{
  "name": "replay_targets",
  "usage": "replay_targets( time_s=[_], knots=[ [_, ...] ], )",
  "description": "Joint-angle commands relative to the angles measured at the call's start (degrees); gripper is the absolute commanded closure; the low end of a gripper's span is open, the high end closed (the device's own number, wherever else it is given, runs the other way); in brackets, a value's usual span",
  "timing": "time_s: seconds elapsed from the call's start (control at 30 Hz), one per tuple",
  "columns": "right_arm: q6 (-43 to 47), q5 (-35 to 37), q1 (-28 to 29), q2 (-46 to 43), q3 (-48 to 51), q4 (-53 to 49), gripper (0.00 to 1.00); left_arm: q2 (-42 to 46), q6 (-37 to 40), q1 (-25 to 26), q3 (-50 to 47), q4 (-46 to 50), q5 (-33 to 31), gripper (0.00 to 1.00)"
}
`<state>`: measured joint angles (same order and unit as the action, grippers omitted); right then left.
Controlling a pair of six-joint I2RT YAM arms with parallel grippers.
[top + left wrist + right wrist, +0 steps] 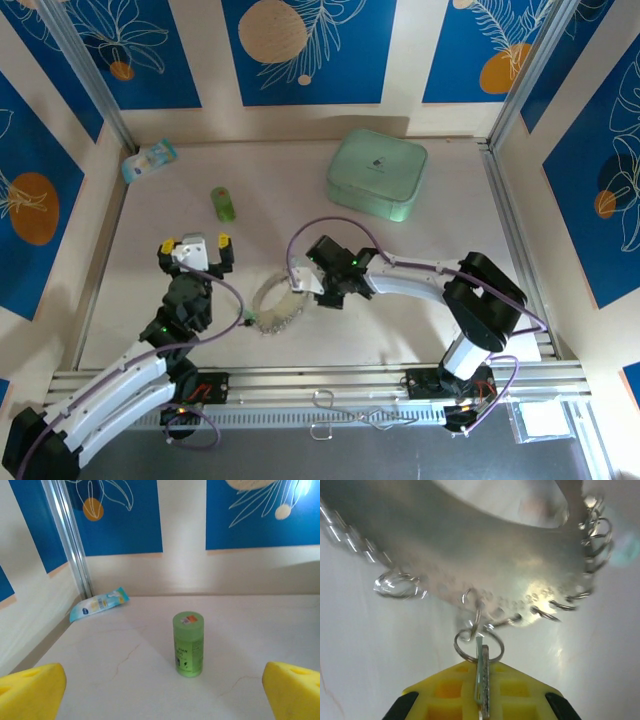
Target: Put the keys on the keyring
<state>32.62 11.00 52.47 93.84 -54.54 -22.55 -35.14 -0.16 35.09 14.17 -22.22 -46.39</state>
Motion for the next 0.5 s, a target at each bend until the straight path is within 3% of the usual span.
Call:
replay_targets(
  time_s=[0.0,0.1,0.27,0.47],
  knots=[
    [3.31,6.08,0.02,-3.39,2.16,-6.0,1.0,-2.19,-1.18,-1.39,-0.03,-3.56,1.24,0.0],
    [3.43,9.41,0.08,-2.99,3.59,-7.55,0.98,-5.05,-0.72,-2.72,0.2,-4.8,2.26,0.0],
    [3.38,14.55,-0.43,-3.67,6.12,-9.19,0.73,-7.93,0.78,-5.97,0.84,-5.2,4.26,0.0],
    [0.0,11.73,-4.22,-11.47,6.65,-12.3,0.62,-12.7,3.33,-11.38,2.21,-6.74,7.49,0.0]
  ],
)
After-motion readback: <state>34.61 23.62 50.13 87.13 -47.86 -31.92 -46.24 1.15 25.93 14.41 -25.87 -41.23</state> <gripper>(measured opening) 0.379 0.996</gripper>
